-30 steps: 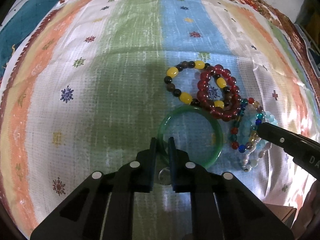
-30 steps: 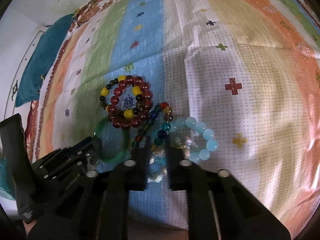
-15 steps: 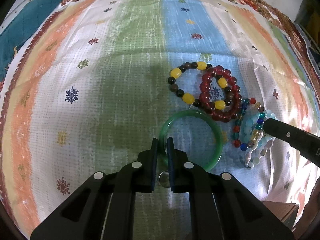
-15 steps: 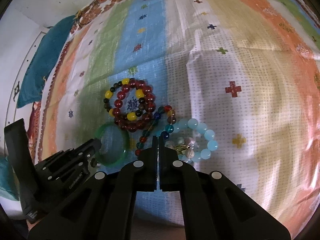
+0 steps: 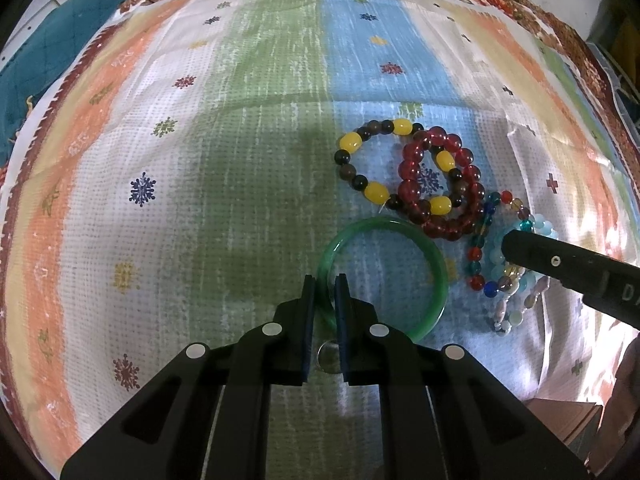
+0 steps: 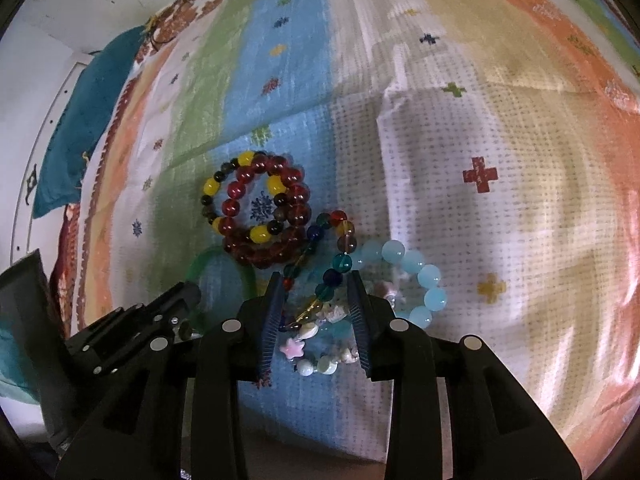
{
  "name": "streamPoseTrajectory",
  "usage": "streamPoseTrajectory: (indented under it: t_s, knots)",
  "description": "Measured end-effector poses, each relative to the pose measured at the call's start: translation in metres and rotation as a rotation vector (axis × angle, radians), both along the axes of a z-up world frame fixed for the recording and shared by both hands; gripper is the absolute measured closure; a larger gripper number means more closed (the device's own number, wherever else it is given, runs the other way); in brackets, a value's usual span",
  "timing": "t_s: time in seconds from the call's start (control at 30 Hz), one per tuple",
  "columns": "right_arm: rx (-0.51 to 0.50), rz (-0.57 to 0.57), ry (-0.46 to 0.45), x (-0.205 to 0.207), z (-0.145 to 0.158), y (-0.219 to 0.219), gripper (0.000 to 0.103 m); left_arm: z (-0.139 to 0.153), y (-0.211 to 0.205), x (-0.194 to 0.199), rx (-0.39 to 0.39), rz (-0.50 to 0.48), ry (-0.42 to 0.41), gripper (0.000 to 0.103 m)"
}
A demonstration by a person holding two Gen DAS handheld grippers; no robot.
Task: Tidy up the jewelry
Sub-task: 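Close right tool on multicolour bead bracelet while left tool holds the bangle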
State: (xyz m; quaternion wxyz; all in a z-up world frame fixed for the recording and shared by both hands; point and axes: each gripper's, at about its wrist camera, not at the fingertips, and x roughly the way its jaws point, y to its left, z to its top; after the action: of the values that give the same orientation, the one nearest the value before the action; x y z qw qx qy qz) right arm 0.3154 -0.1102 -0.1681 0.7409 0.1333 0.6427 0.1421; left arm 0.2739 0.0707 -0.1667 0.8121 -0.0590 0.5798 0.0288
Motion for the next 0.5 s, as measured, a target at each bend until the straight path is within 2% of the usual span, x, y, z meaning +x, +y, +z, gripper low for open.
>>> streamPoseTrajectory:
  t_s: [0.1,0.2,0.37,0.4,0.5]
  knots:
    - [-0.007,0.006,-0.003,0.0013,-0.0005,0.0027,0.07,-0.0001,0.0006,-0.0007,0.003,-0.001,0.0,0.093]
    - [-0.025,0.004,-0.003,0.0014,-0.0013,0.0016,0.082,0.0,0.0004,-0.001,0.008,-0.004,-0.001,0.093]
    - [-0.008,0.011,-0.002,0.0004,-0.0022,-0.0001,0.086,-0.0002,0.0004,-0.0011,0.009,-0.006,-0.002,0.093]
    - [0.001,0.016,0.0,0.0,-0.0025,0.0003,0.092,-0.0001,0.0007,-0.0011,0.011,-0.009,-0.001,0.093]
    - [0.008,0.023,-0.008,-0.0017,-0.0007,0.0005,0.093,0.0019,0.0021,-0.0012,0.003,-0.008,0.002,0.093]
